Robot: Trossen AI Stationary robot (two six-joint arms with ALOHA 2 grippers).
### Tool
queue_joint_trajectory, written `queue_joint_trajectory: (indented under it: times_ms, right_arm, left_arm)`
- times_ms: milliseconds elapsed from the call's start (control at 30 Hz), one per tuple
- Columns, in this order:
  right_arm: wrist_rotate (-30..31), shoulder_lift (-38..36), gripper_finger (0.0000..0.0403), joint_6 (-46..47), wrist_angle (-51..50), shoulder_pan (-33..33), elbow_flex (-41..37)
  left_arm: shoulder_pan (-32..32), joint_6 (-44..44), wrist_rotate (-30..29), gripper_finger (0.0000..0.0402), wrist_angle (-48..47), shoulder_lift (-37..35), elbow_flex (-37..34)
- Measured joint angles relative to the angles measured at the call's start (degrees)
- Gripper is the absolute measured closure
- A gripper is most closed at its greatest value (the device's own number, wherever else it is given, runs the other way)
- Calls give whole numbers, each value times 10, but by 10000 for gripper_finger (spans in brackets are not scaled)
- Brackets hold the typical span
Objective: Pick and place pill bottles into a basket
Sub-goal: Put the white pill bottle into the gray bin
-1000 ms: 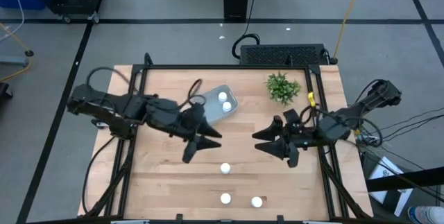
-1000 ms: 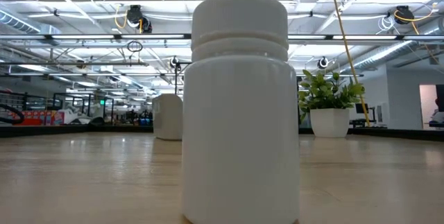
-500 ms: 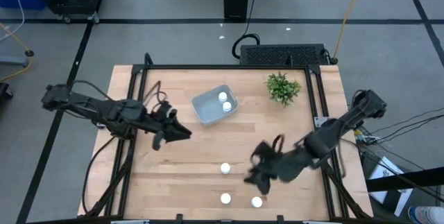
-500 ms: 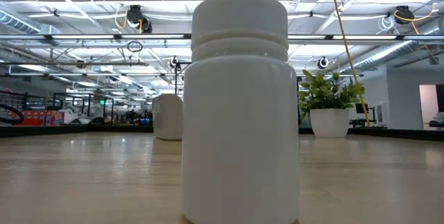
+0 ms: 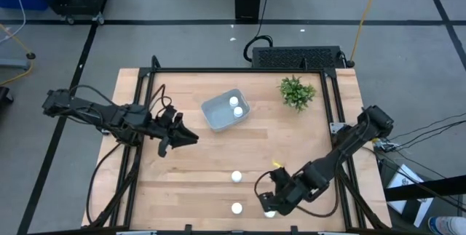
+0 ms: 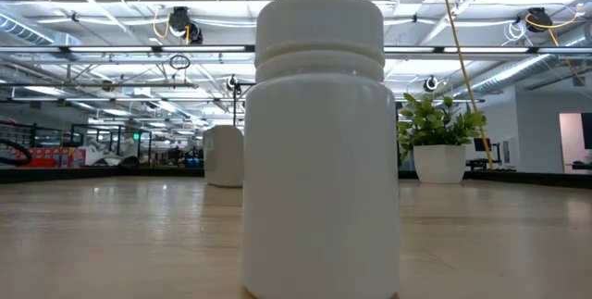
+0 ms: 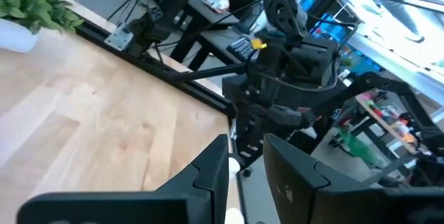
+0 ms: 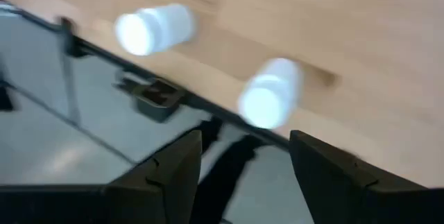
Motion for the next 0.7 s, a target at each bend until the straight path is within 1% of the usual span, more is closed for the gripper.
queue_joint_trajectory:
  times_ms: [67, 133, 167, 300, 400, 433, 467, 500, 533, 600, 700]
  right_arm:
    - [13, 8, 192, 0, 39, 1, 0]
    - [31, 13, 192, -32, 65, 1, -5]
    - [41, 13, 193, -47, 69, 1, -8]
    - [47, -1, 193, -74, 70, -5, -9]
    - [98, -1, 193, -75, 146, -4, -8]
    - [103, -1, 193, -82, 171, -3, -8]
    - [103, -1, 193, -116, 188, -2, -8]
    - [100, -1, 193, -130, 200, -5, -8]
    - [89, -2, 193, -116, 206, -9, -8]
    - [97, -1, 196, -100, 210, -13, -3]
    - [107, 1, 205, -110, 180, -18, 39]
  left_arm:
    - [1, -1, 0, 305, -2, 2, 0]
    - [2, -1, 0, 305, -3, 3, 0]
    - [2, -1, 0, 305, -2, 2, 0]
    - [2, -8, 4, 304, -3, 3, 0]
    - [2, -17, 15, 304, -2, 2, 0]
    - [2, -18, 15, 304, -2, 2, 0]
    - [2, -18, 15, 304, -2, 2, 0]
    - [2, -17, 15, 304, -1, 2, 0]
    - [2, -17, 15, 304, -1, 2, 0]
    - [2, -16, 15, 304, -2, 2, 0]
    - [2, -18, 15, 304, -2, 2, 0]
